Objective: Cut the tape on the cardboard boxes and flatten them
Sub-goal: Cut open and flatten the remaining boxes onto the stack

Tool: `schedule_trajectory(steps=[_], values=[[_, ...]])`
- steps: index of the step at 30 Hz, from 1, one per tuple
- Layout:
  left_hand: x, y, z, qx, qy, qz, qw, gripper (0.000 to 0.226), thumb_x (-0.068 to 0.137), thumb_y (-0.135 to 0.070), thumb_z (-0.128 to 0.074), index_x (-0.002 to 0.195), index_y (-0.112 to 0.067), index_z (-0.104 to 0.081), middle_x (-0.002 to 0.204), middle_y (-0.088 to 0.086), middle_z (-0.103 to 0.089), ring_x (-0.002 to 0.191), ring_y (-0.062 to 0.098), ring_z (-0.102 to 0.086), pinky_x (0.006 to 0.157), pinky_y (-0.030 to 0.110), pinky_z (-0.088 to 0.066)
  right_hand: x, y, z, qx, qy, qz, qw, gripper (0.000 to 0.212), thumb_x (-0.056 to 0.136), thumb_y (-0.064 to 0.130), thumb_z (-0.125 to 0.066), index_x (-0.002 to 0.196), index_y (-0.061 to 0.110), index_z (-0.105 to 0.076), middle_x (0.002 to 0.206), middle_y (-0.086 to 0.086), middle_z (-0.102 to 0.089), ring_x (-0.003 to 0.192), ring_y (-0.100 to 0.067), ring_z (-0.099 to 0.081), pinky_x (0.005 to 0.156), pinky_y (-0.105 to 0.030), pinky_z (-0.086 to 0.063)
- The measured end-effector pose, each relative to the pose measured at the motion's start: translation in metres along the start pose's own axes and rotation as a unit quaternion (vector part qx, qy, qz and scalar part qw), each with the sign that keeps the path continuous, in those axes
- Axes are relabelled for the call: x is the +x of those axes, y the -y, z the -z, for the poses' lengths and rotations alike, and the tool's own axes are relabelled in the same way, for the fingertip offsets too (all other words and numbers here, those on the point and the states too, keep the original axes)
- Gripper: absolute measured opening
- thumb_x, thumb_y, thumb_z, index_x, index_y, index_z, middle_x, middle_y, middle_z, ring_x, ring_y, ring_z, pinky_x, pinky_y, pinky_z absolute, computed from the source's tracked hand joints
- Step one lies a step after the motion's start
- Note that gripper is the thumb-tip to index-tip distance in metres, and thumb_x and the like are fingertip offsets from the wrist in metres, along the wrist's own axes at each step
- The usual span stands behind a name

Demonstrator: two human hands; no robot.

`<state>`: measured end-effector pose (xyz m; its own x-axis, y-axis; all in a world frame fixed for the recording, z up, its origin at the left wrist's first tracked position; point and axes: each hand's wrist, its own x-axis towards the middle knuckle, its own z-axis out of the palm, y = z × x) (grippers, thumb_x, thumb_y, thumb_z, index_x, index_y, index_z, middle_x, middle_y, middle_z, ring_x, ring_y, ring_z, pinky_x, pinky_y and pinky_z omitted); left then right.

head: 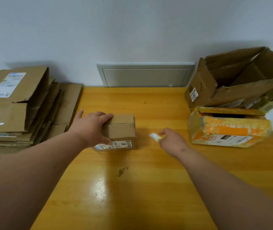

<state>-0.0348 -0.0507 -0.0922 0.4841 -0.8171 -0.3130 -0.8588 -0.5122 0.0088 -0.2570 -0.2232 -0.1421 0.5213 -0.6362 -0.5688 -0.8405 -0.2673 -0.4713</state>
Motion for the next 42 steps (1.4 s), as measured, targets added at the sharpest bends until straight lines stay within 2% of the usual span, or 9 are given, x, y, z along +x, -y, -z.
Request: schedule_trajectory(steps=[7,12,15,18,21,28,36,38,42], values=[[-0.005,0.001,-0.001,-0.009,0.0,0.007,1.0,0.104,0.067,-0.072,-0.071,0.152,-0.044,-0.019,0.15,-0.012,-0.038,0.139,0.017,-0.036,0.121,0.054,-0.002,0.004,-0.004,-0.05,0.005,0.059,-0.039,0.997,0.028,0.1,0.017,-0.045,0.126,0.007,-0.049,0.115,-0.014,-0.058,0.099,-0.033,-0.057,0.069,-0.029,-0.038],[-0.001,0.0,0.003,0.004,0.045,0.005,0.999,0.111,0.067,-0.077,-0.067,0.155,-0.04,-0.009,0.156,-0.01,-0.029,0.143,0.021,-0.029,0.121,0.057,-0.003,0.004,-0.005,-0.05,-0.092,0.008,-0.056,0.994,0.035,0.098,0.029,-0.045,0.131,0.025,-0.057,0.137,-0.004,-0.048,0.126,-0.029,-0.046,0.102,-0.038,-0.04],[-0.002,0.0,0.009,-0.016,0.095,0.006,0.995,0.112,0.063,-0.094,-0.037,0.156,-0.04,-0.005,0.16,-0.009,-0.023,0.146,0.024,-0.023,0.12,0.056,-0.007,0.005,0.015,-0.042,0.146,-0.061,0.0,0.987,0.019,0.099,0.029,-0.048,0.108,0.021,-0.064,0.11,0.0,-0.062,0.108,-0.026,-0.058,0.08,-0.032,-0.045],[0.001,0.003,0.014,-0.102,0.105,0.021,0.989,0.072,0.092,-0.07,-0.028,0.156,-0.038,-0.017,0.16,-0.007,-0.026,0.141,0.024,-0.032,0.115,0.047,-0.03,-0.003,0.047,-0.037,0.278,-0.102,0.1,0.95,0.012,0.098,0.042,-0.051,0.092,0.032,-0.055,0.087,0.013,-0.057,0.081,-0.012,-0.056,0.064,-0.026,-0.039],[0.006,0.003,0.018,-0.113,0.1,0.018,0.988,0.05,0.106,-0.038,-0.034,0.155,-0.039,-0.022,0.159,-0.01,-0.028,0.136,0.023,-0.039,0.104,0.035,-0.037,-0.013,0.063,-0.043,0.209,-0.104,0.192,0.953,0.025,0.09,0.048,-0.06,0.11,0.037,-0.051,0.102,0.012,-0.052,0.08,-0.005,-0.054,0.066,-0.024,-0.044],[0.009,0.006,0.02,-0.106,0.116,0.017,0.987,0.053,0.105,-0.033,-0.039,0.154,-0.042,-0.019,0.161,-0.013,-0.025,0.138,0.024,-0.038,0.105,0.035,-0.036,-0.023,0.073,-0.044,0.018,-0.136,0.238,0.961,0.038,0.091,0.042,-0.06,0.125,0.029,-0.052,0.115,0.002,-0.045,0.099,-0.024,-0.055,0.091,-0.042,-0.047],[0.01,0.004,0.029,-0.148,0.153,0.03,0.977,0.048,0.108,-0.035,-0.031,0.155,-0.041,-0.02,0.161,-0.01,-0.025,0.141,0.025,-0.034,0.108,0.033,-0.03,-0.019,0.101,-0.035,-0.052,-0.115,0.173,0.977,0.049,0.069,0.029,-0.073,0.098,0.031,-0.034,0.109,0.004,-0.028,0.111,-0.024,-0.033,0.095,-0.036,-0.035],[0.011,0.003,0.032,-0.16,0.163,0.034,0.973,0.049,0.107,-0.042,-0.03,0.155,-0.039,-0.021,0.161,-0.005,-0.028,0.142,0.027,-0.033,0.112,0.037,-0.028,-0.021,0.099,-0.033,-0.085,-0.141,0.212,0.963,0.048,0.071,0.028,-0.075,0.095,0.03,-0.034,0.109,0.004,-0.033,0.106,-0.022,-0.032,0.089,-0.036,-0.032],[0.014,0.005,0.036,-0.189,0.172,0.07,0.964,0.049,0.104,-0.047,-0.039,0.151,-0.044,-0.027,0.15,0.007,-0.044,0.135,0.029,-0.041,0.108,0.04,-0.032,-0.034,0.082,-0.037,-0.097,-0.159,0.307,0.933,0.042,0.082,0.024,-0.072,0.087,0.03,-0.031,0.081,0.017,-0.036,0.086,-0.013,-0.037,0.076,-0.033,-0.017]])
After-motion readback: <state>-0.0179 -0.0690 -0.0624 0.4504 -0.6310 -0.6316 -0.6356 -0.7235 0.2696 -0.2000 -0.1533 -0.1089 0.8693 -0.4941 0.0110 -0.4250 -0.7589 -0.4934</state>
